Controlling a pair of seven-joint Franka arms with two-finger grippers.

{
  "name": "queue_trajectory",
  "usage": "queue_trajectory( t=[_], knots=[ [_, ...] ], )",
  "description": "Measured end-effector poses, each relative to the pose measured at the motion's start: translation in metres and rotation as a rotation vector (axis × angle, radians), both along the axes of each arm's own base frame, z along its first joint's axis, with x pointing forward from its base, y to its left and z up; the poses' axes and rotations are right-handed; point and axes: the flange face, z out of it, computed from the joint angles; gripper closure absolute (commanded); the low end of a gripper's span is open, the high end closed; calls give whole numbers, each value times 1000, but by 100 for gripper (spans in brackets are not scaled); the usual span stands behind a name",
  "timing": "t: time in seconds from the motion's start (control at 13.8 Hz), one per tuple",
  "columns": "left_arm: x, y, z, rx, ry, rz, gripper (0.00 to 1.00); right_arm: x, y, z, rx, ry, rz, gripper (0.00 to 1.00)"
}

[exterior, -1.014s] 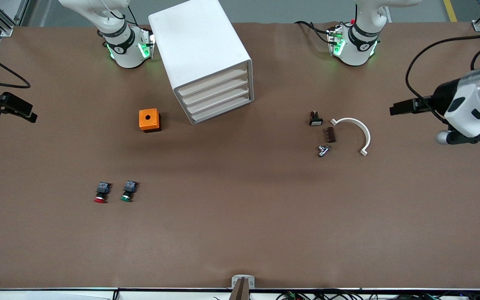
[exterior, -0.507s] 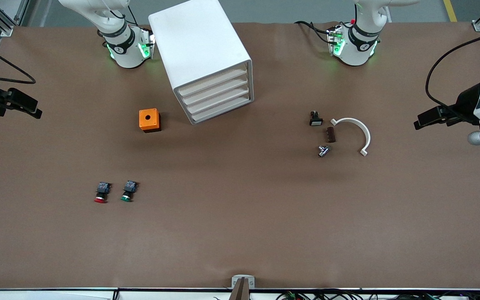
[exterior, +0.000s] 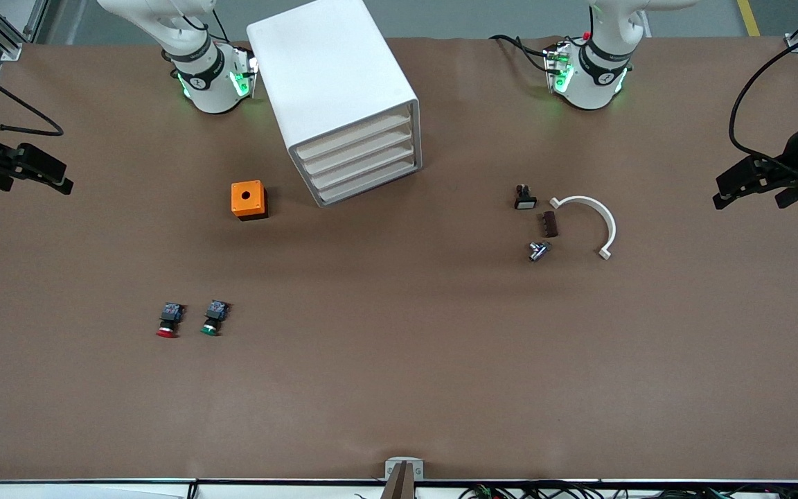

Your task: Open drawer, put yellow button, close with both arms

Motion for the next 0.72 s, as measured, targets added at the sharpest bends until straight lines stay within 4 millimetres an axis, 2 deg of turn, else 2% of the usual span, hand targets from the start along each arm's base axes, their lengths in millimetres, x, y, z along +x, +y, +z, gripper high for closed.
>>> queue_trajectory(
  t=[0.72],
  knots=[
    [-3,-13,9,1,26,-24,0,-3,1,-1,0,-7,4,0]
  ],
)
